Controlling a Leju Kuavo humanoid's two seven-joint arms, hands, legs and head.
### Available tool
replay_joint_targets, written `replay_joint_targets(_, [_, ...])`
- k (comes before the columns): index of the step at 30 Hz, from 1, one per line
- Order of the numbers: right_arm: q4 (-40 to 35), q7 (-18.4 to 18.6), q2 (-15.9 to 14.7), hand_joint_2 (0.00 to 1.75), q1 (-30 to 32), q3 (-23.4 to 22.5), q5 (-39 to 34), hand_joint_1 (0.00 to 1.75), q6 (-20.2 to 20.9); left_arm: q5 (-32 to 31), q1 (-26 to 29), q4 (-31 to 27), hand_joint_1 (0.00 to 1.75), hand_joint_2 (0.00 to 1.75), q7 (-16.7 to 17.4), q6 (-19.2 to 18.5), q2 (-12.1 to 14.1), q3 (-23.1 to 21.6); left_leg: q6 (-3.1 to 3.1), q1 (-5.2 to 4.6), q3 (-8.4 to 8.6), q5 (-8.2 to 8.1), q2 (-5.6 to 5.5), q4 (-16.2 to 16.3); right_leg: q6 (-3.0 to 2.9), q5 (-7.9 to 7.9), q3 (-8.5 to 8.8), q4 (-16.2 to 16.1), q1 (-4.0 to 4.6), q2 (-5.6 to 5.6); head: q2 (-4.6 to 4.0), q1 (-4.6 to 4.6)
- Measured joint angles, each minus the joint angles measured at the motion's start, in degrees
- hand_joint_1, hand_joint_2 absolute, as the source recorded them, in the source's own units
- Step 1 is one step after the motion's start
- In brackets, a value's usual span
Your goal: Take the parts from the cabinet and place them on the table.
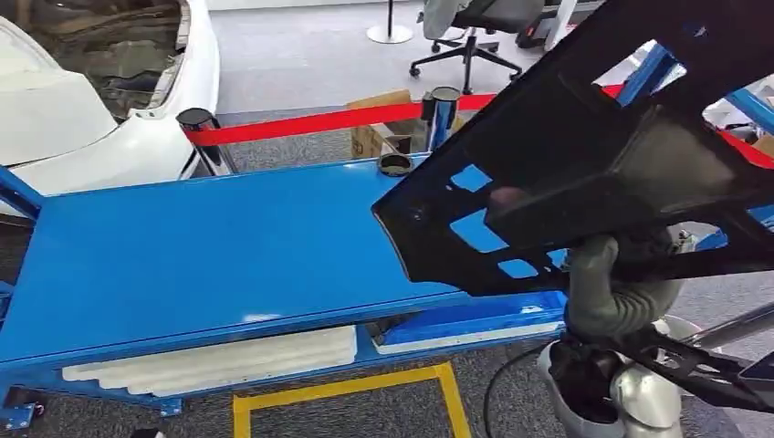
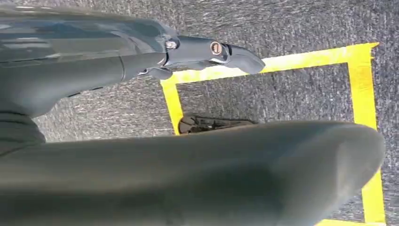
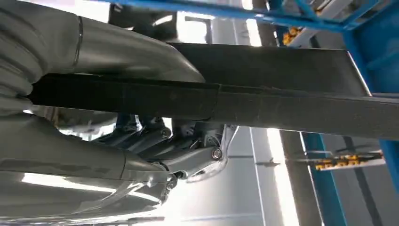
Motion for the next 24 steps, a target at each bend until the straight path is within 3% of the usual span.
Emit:
replay_joint_targets(15, [-1.15,-0.83,0.04,1.75,2.89,0.02,-2.51,1.75,2.94,0.0,0.24,0.0,0.0,1.75,0.92,2.21,-0.22,1.4,0.0,0.0,0.0,0.0,-0.01,0.0,0.0,0.0,0.01,0.0,0.0,0.0,0.0,0.0])
replay_joint_targets(24, [-0.89,-1.35,-1.84,1.75,2.8,1.09,-6.67,1.75,9.77,0.0,0.17,0.0,0.0,1.75,-0.13,0.83,-0.26,3.59,0.0,0.0,0.0,0.0,0.0,0.0,0.0,0.0,0.02,0.0,0.0,0.01,0.0,0.0])
